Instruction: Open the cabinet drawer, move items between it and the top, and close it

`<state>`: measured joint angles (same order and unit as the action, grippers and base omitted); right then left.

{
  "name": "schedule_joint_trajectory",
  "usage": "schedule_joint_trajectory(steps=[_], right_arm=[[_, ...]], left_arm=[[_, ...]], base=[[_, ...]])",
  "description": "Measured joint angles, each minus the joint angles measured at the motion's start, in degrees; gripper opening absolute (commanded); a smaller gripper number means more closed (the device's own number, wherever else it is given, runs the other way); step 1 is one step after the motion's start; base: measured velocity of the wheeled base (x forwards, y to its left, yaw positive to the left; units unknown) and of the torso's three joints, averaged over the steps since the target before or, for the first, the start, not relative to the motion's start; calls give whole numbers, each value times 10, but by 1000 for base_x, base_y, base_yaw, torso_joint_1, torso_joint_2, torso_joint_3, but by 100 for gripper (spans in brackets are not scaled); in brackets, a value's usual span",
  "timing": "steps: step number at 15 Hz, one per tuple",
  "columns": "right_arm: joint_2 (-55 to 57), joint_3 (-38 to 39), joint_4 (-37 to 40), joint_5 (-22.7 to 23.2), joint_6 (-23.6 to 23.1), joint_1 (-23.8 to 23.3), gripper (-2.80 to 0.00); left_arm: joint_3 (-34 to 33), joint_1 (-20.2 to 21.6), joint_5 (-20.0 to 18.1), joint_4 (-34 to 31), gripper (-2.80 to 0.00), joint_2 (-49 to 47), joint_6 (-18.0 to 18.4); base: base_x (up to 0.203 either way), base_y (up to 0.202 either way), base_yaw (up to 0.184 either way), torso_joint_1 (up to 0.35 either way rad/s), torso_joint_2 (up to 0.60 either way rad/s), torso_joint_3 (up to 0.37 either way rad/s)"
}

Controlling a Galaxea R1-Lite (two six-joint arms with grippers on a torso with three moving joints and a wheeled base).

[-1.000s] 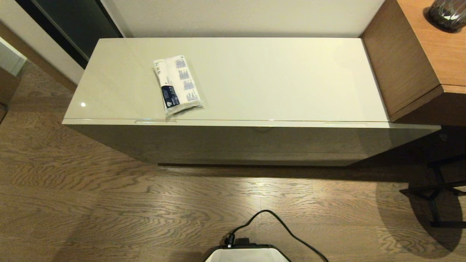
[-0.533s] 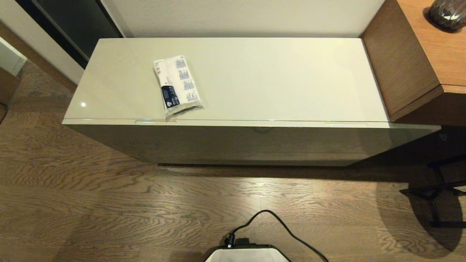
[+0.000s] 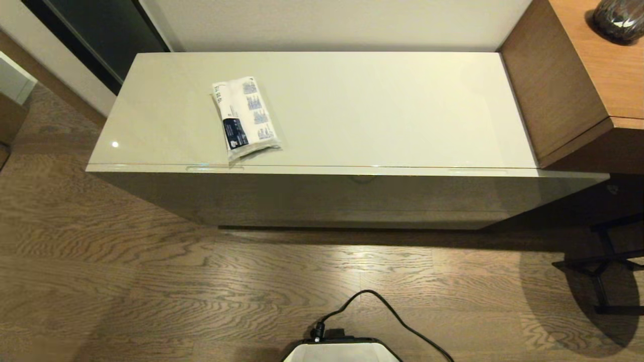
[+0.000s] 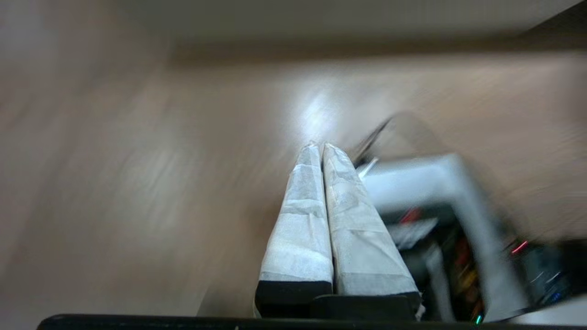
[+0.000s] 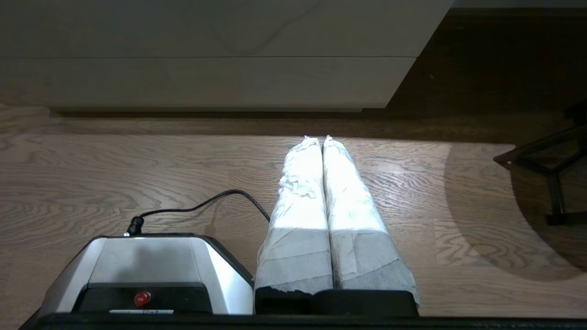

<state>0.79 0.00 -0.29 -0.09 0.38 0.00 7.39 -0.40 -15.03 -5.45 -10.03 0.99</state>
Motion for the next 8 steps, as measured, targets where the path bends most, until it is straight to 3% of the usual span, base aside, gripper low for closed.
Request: schedule_joint_trajectory(steps=[3, 4, 5, 8], right_arm=[[0, 0, 0, 0, 1, 0, -280], [0, 0, 0, 0, 1, 0, -280], [0, 0, 0, 0, 1, 0, -280], [0, 0, 0, 0, 1, 0, -280]], left_arm=[[-37, 2, -114, 74, -280, 70, -55], [-43, 2, -107, 81, -280, 80, -67], [-46, 3, -76, 81, -280, 87, -76], [-60, 2, 93, 74, -280, 97, -64]], base=[[0, 0, 0, 0, 0, 0], [0, 0, 0, 0, 0, 0], [0, 0, 0, 0, 0, 0], [0, 0, 0, 0, 0, 0]])
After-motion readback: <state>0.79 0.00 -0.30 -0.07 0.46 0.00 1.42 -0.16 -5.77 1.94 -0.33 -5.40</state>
